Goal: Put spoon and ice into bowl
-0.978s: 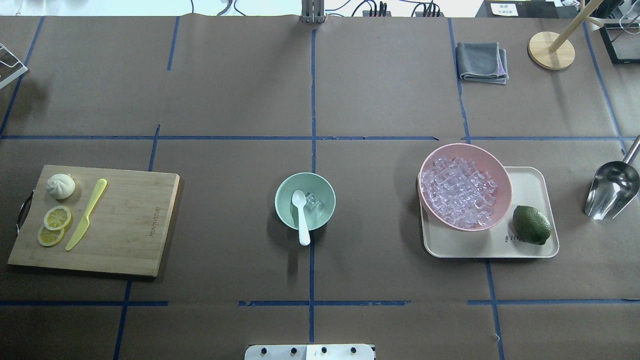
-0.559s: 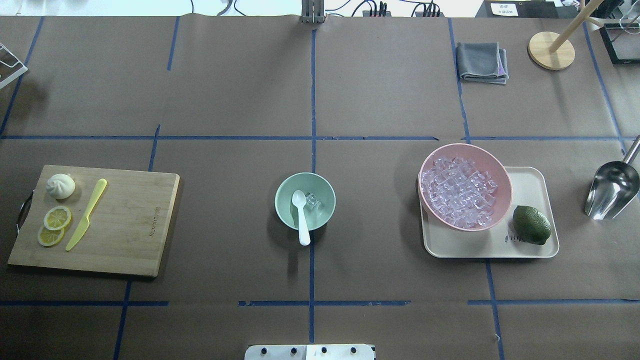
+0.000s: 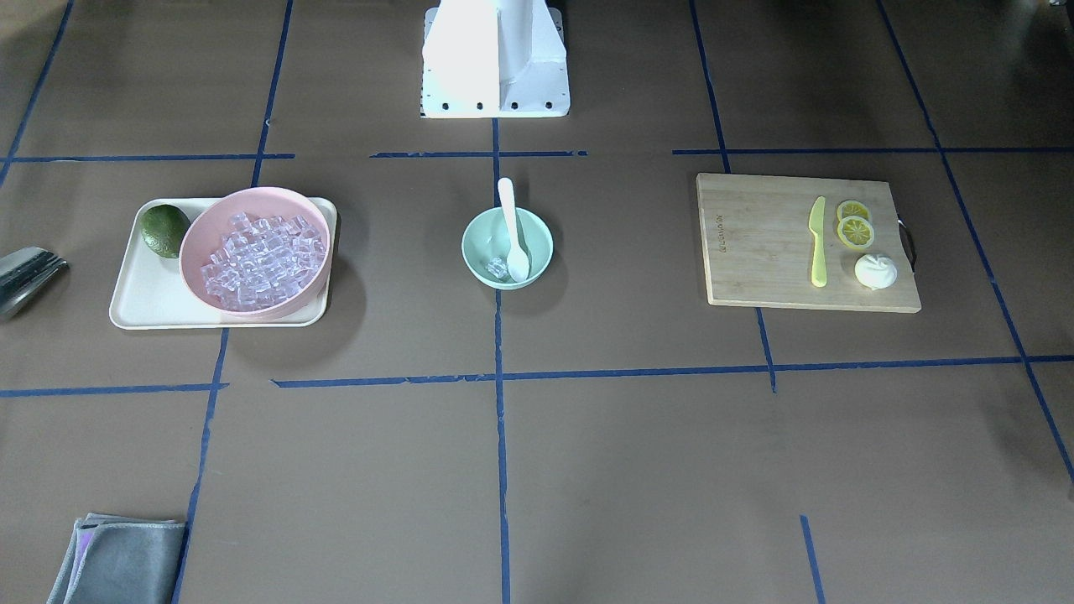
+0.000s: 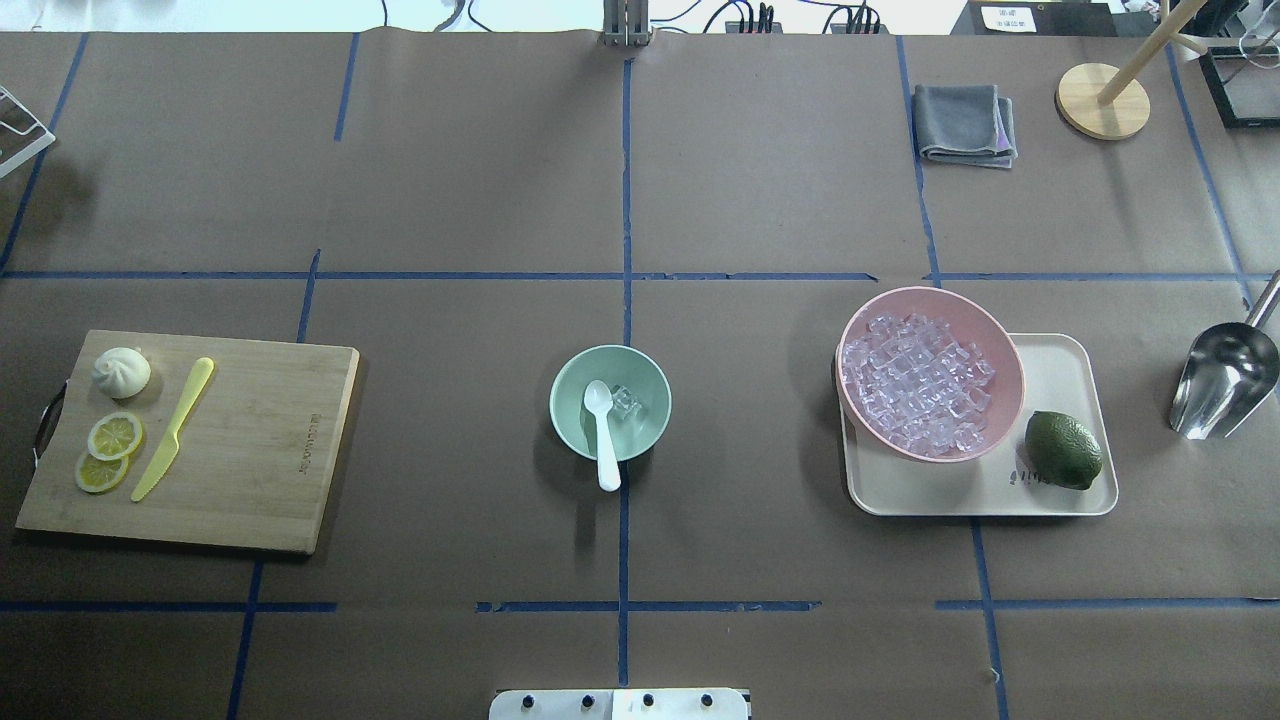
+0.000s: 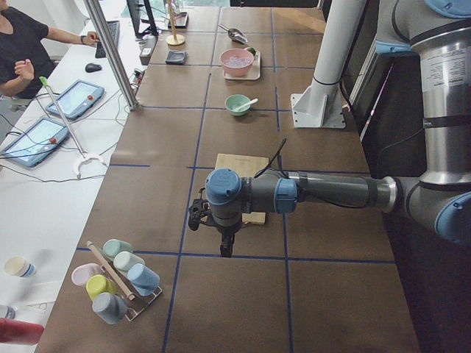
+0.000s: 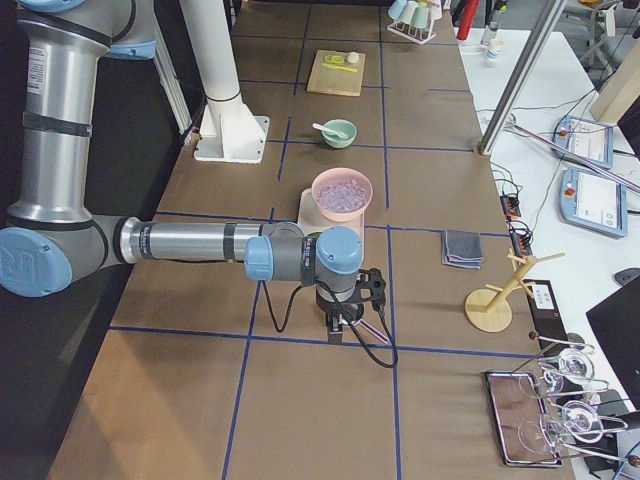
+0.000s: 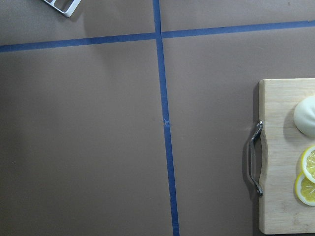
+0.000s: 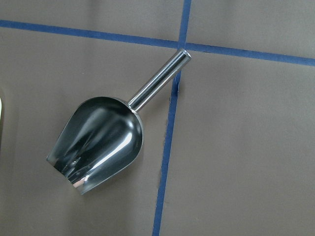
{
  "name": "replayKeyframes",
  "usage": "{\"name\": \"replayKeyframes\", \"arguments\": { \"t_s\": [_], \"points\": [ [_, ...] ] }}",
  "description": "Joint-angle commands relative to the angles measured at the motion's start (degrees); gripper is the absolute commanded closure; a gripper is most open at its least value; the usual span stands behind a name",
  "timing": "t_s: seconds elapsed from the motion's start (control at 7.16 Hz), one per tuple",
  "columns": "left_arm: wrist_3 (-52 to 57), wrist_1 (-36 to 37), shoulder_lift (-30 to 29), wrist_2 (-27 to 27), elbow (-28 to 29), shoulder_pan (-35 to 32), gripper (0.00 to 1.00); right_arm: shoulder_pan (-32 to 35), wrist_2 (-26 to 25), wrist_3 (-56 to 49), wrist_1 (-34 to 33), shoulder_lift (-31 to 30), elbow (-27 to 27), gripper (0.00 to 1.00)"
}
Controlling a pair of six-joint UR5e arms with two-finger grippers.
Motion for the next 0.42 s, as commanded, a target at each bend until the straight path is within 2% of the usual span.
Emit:
{"name": "replayKeyframes", "arguments": {
  "t_s": [0.0, 0.28],
  "points": [
    [0.06, 0.04, 0.07, -0.06, -0.03, 0.09, 0.0, 0.0, -0.12, -0.05, 0.01, 0.05, -0.06, 0.0],
    [0.06, 0.04, -0.19, 0.03, -0.03, 0.18, 0.0, -0.09, -0.12, -0.14, 0.1, 0.05, -0.06, 0.0]
  ]
}}
